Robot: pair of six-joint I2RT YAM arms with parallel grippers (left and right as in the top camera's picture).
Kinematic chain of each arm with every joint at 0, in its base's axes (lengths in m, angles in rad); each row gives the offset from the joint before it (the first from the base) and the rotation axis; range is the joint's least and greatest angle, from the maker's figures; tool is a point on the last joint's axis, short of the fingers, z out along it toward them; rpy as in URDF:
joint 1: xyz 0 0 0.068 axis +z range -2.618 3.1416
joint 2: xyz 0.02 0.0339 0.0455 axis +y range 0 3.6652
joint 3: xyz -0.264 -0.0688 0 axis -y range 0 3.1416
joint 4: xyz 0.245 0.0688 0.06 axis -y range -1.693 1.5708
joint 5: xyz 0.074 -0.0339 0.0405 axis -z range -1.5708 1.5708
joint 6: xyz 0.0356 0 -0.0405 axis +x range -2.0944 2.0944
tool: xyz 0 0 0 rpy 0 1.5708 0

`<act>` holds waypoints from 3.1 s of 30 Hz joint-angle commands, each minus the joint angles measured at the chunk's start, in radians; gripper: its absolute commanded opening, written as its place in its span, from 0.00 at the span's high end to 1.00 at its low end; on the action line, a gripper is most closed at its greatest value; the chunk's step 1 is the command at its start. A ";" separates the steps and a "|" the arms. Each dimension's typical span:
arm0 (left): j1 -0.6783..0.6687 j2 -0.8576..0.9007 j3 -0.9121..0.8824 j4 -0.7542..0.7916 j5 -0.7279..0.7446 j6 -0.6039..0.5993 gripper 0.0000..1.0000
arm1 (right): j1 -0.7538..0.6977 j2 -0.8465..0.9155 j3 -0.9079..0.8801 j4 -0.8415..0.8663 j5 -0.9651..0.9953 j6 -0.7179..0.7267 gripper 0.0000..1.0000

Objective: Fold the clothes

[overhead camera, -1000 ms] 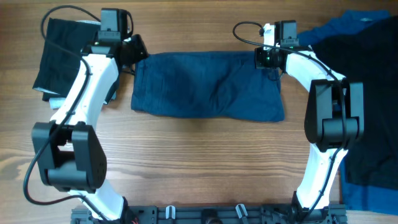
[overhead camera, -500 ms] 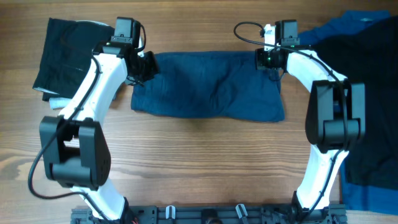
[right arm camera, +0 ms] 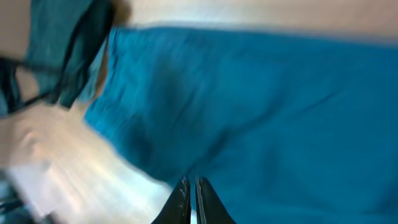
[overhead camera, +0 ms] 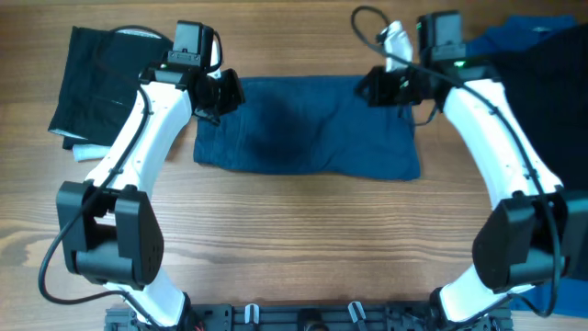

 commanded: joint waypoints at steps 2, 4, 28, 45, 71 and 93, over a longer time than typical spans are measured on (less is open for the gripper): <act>-0.001 0.084 -0.002 0.060 0.016 -0.024 0.96 | 0.091 0.037 -0.108 0.045 -0.054 0.152 0.96; -0.001 0.119 -0.002 0.076 0.016 -0.024 0.96 | 0.129 0.042 -0.158 0.067 -0.004 0.224 0.96; 0.004 0.130 0.001 0.114 0.084 -0.022 0.96 | 0.201 0.070 -0.485 0.484 0.139 0.585 0.96; 0.189 -0.080 0.000 -0.057 0.064 -0.045 0.96 | 0.222 0.094 -0.333 0.529 0.220 0.450 0.96; 0.201 -0.079 -0.054 -0.097 0.020 -0.042 0.95 | 0.228 0.277 -0.023 0.520 0.370 0.214 0.96; 0.199 -0.074 -0.212 -0.018 -0.135 0.014 0.45 | 0.225 0.177 -0.022 0.488 0.351 0.163 0.89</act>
